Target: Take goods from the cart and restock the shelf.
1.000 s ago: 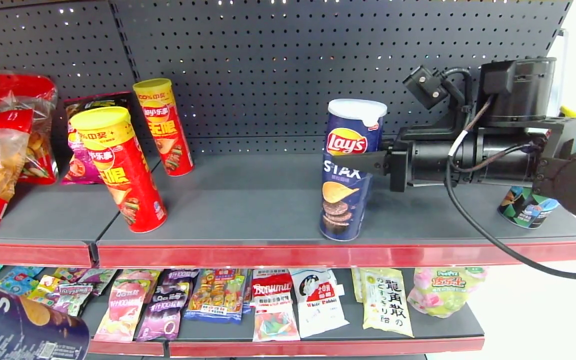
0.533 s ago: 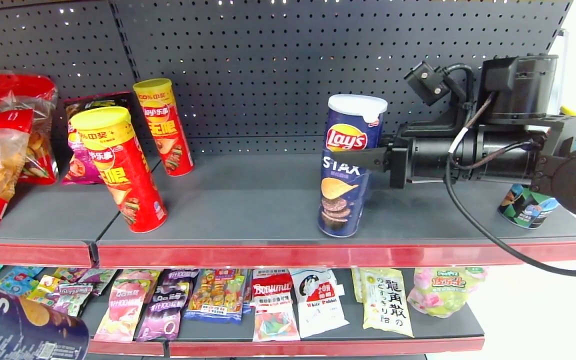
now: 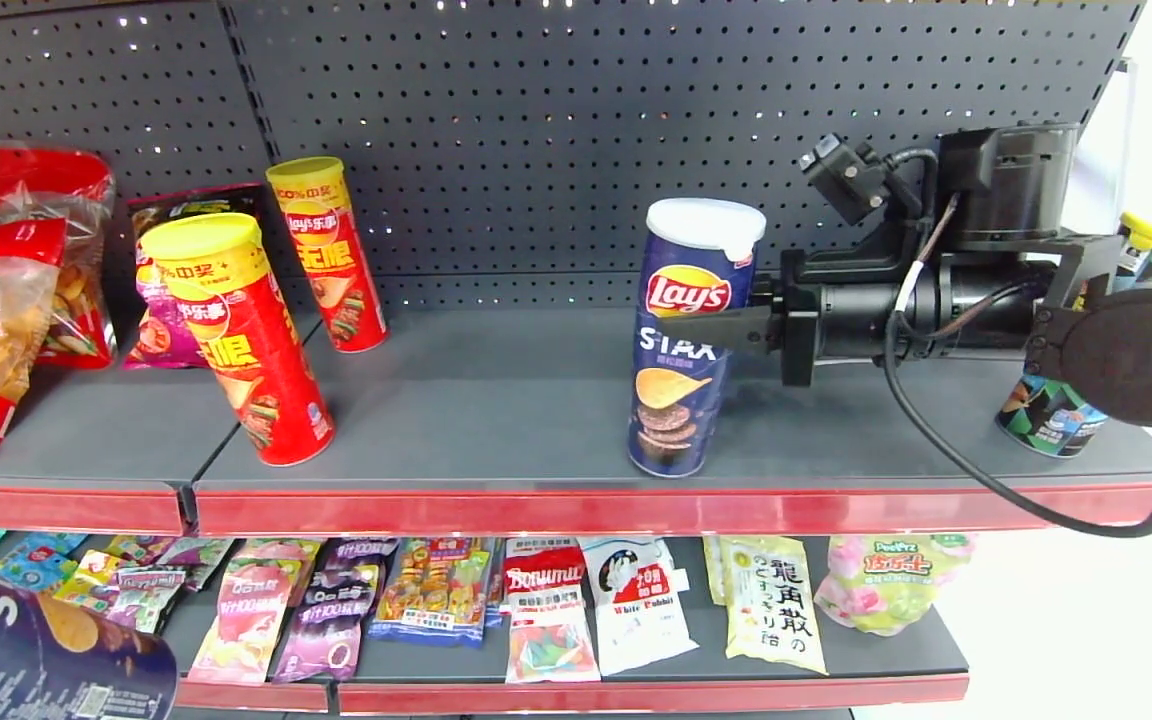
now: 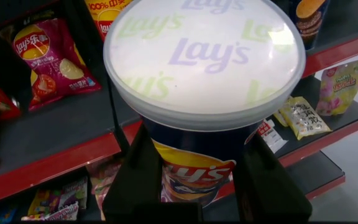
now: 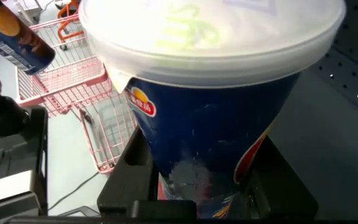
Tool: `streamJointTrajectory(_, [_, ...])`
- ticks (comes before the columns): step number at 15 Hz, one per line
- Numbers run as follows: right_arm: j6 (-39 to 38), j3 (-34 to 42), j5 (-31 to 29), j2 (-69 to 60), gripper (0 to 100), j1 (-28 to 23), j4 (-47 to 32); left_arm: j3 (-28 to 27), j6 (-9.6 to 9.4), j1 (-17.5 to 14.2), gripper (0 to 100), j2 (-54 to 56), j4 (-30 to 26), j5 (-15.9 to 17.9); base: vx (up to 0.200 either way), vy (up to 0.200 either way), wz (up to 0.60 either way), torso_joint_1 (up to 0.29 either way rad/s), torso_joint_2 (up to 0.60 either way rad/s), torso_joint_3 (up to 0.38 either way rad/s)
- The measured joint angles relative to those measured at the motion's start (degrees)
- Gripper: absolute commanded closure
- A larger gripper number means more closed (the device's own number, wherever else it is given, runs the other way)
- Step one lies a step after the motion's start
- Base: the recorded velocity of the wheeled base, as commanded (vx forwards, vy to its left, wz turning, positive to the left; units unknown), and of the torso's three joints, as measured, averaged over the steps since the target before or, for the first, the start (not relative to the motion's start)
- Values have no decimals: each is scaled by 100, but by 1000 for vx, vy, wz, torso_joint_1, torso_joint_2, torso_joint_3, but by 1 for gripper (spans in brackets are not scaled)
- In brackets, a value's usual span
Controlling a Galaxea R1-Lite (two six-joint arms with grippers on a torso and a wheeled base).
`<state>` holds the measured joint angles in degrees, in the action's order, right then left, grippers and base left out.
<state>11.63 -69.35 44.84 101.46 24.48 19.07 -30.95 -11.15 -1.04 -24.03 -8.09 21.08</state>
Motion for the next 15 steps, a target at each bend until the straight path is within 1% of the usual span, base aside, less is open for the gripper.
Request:
streamJointTrajectory(4, [66,-129,7,149,100,-52,-2,-2,0,0,100,2,2,0,0,0,0,0,0,0])
streamJointTrajectory(15, [145,279,104,44,100,-23,22,-18,-1,2,100,2,11,16,0,0,0,0,0,0])
